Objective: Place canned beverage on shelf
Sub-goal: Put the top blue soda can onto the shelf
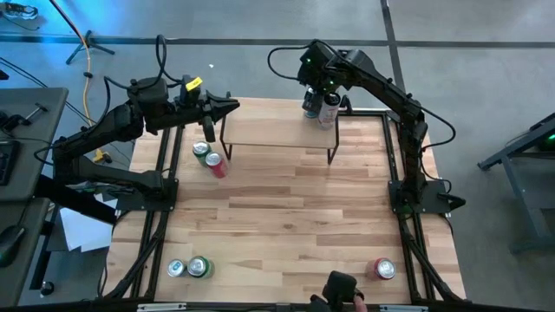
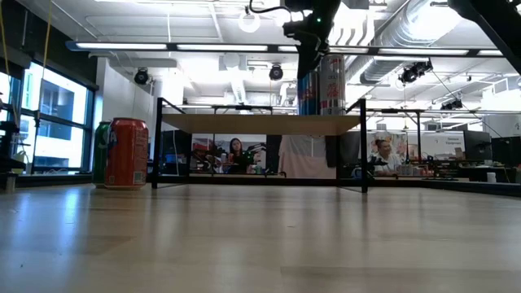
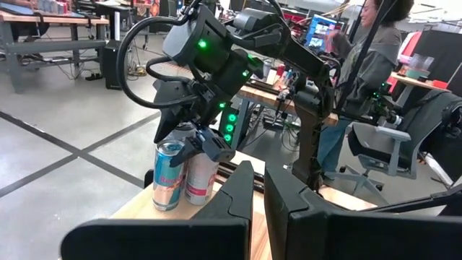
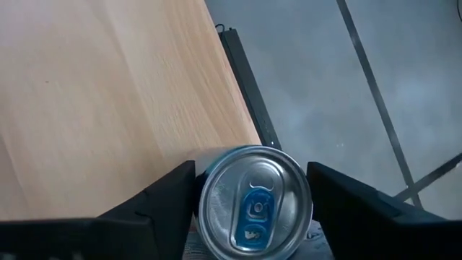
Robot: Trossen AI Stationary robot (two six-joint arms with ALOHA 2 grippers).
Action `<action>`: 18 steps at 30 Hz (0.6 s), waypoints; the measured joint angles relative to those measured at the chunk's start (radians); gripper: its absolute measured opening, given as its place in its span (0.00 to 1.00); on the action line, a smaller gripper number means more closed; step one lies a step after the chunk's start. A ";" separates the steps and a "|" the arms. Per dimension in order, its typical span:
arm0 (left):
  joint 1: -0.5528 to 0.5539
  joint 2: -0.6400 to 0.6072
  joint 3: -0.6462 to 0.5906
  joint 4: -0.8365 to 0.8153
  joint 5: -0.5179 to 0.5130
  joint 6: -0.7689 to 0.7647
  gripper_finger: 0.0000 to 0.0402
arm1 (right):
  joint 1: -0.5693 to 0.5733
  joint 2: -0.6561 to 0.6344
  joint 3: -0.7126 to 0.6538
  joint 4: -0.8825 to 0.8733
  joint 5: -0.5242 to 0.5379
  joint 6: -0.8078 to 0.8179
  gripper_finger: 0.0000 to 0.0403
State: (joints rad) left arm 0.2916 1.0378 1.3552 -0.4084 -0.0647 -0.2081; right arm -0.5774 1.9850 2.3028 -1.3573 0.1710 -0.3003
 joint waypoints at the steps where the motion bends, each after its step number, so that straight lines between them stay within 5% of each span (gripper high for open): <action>1: 0.000 0.000 0.000 0.000 0.000 0.000 0.00 | 0.000 0.000 0.000 0.005 -0.009 -0.011 0.57; 18: 0.000 0.000 0.000 0.011 0.000 0.000 0.00 | 0.002 0.000 0.000 0.082 -0.079 -0.101 0.53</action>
State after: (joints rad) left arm 0.2916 1.0378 1.3552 -0.3973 -0.0646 -0.2085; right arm -0.5755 1.9850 2.3032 -1.2750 0.0921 -0.4013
